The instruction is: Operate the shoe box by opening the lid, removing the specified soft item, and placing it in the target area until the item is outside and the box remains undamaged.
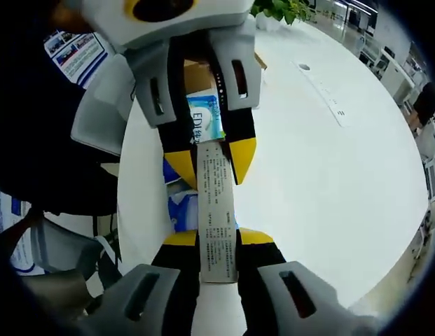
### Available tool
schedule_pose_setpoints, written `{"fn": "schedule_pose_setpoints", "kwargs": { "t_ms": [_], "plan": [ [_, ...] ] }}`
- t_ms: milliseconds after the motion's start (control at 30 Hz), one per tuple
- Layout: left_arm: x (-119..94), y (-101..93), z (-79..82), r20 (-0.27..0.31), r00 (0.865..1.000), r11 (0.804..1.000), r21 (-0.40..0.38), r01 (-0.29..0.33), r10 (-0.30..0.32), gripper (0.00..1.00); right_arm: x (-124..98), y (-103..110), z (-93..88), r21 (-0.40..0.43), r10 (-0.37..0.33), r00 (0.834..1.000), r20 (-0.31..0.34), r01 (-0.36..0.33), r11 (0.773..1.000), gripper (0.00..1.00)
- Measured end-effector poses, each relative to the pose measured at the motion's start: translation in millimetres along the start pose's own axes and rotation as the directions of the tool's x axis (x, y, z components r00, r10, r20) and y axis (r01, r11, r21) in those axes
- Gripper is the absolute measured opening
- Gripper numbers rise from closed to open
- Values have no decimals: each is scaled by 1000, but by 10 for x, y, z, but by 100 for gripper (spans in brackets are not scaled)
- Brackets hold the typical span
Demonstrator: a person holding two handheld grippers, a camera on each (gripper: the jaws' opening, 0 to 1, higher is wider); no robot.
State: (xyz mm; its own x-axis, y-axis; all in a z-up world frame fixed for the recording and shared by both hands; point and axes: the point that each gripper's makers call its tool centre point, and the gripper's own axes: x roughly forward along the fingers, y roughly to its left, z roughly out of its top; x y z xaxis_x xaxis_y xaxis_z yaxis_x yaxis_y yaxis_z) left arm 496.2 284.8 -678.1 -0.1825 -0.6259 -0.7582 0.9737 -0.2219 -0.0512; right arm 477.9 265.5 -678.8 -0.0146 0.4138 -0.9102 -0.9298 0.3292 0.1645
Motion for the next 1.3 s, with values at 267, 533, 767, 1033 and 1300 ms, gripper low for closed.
{"fn": "schedule_pose_setpoints", "kwargs": {
  "t_ms": [267, 533, 767, 1033, 1300],
  "plan": [
    [79, 91, -33, -13, 1000, 1000, -6, -13, 13, 17, 87, -146, -54, -7, 1, 1000, -9, -2, 1000, 17],
    [207, 211, -102, -18, 1000, 999, -20, -25, 25, 18, 196, -291, -114, -16, 8, 1000, -18, -8, 1000, 17],
    [321, 271, -210, -33, 999, 998, -42, -35, 34, 18, 345, -393, -167, -33, 20, 999, -26, -21, 999, 17],
    [478, 272, -335, -35, 999, 998, -55, -34, 32, 18, 506, -403, -260, -38, 34, 999, -32, -35, 999, 17],
    [555, 240, -385, -40, 999, 997, -66, -30, 28, 18, 599, -400, -324, -27, 43, 999, -34, -44, 999, 17]
  ]
}}
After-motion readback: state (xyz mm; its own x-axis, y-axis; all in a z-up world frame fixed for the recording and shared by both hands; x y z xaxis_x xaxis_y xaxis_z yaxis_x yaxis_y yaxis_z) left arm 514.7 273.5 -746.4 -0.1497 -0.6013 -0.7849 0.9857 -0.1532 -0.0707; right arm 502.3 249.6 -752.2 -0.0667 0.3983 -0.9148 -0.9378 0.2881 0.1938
